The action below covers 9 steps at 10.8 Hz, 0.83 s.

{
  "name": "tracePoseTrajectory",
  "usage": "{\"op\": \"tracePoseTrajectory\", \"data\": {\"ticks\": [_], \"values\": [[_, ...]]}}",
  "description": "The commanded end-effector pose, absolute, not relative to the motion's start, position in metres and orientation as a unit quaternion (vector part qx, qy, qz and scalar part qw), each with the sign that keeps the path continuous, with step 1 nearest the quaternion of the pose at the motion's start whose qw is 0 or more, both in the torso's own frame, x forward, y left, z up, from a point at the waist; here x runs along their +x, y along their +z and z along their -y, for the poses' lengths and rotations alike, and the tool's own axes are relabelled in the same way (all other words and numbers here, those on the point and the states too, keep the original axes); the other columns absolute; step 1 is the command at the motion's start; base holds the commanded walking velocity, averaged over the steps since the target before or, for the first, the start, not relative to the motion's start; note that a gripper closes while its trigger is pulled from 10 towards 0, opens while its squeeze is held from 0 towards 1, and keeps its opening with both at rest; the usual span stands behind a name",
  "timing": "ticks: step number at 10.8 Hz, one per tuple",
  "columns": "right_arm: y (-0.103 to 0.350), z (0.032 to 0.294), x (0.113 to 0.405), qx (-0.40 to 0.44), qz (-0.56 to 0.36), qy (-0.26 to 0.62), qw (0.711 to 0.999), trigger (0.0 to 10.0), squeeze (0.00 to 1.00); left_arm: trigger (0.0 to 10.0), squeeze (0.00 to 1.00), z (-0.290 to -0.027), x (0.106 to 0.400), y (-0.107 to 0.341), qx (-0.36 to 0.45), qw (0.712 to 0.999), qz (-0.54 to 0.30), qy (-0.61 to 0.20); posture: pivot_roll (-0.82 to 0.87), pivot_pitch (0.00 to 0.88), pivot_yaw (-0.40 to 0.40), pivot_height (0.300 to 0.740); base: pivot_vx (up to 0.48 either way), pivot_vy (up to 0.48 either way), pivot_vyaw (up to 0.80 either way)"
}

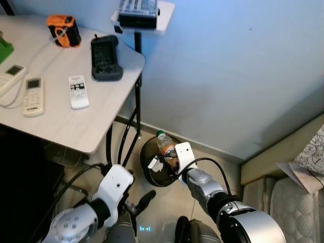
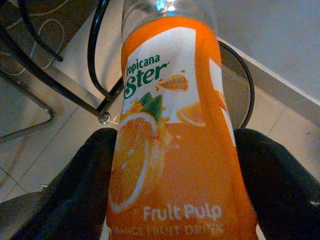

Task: Clean up the room

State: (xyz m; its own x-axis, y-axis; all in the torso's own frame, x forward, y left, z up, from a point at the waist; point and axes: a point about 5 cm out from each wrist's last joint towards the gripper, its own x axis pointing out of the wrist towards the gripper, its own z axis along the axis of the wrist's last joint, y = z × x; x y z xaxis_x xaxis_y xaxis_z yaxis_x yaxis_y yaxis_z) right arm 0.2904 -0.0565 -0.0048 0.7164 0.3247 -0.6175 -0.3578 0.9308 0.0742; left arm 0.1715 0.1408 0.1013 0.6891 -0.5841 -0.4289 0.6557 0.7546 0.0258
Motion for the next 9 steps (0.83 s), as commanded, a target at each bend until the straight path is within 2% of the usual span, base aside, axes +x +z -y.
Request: {"op": "tracePoseTrajectory", "data": {"ticks": [1,5,6,8,9], "values": [[-0.001,0.036,0.287,-0.015,-0.328,0.210,0.921,10.0,1.00,10.0,0.00,-0.138,0.169,0.101,0.084,0.913,-0.203,-0.343,0.42,0.249,-0.085,0.727,0.000,0.000,0.00],[0.004,0.033,0.292,-0.015,-0.312,0.221,0.924,10.0,1.00,10.0,0.00,-0.134,0.176,0.101,0.085,0.913,-0.194,-0.350,0.40,0.234,-0.087,0.727,0.000,0.000,0.00],[0.008,0.037,0.296,-0.030,-0.295,0.216,0.930,10.0,0.00,10.0,0.00,-0.133,0.181,0.102,0.085,0.913,-0.188,-0.352,0.38,0.220,-0.083,0.727,0.000,0.000,0.00],[0.019,0.040,0.306,-0.019,-0.256,0.212,0.943,10.0,0.00,10.0,0.00,-0.131,0.189,0.104,0.086,0.916,-0.176,-0.350,0.36,0.198,-0.073,0.727,0.000,0.000,0.00],[0.037,0.049,0.321,0.006,-0.198,0.191,0.961,10.0,0.00,10.0,0.00,-0.129,0.206,0.110,0.082,0.935,-0.142,-0.315,0.32,0.172,-0.065,0.727,0.000,0.000,0.00]]}}
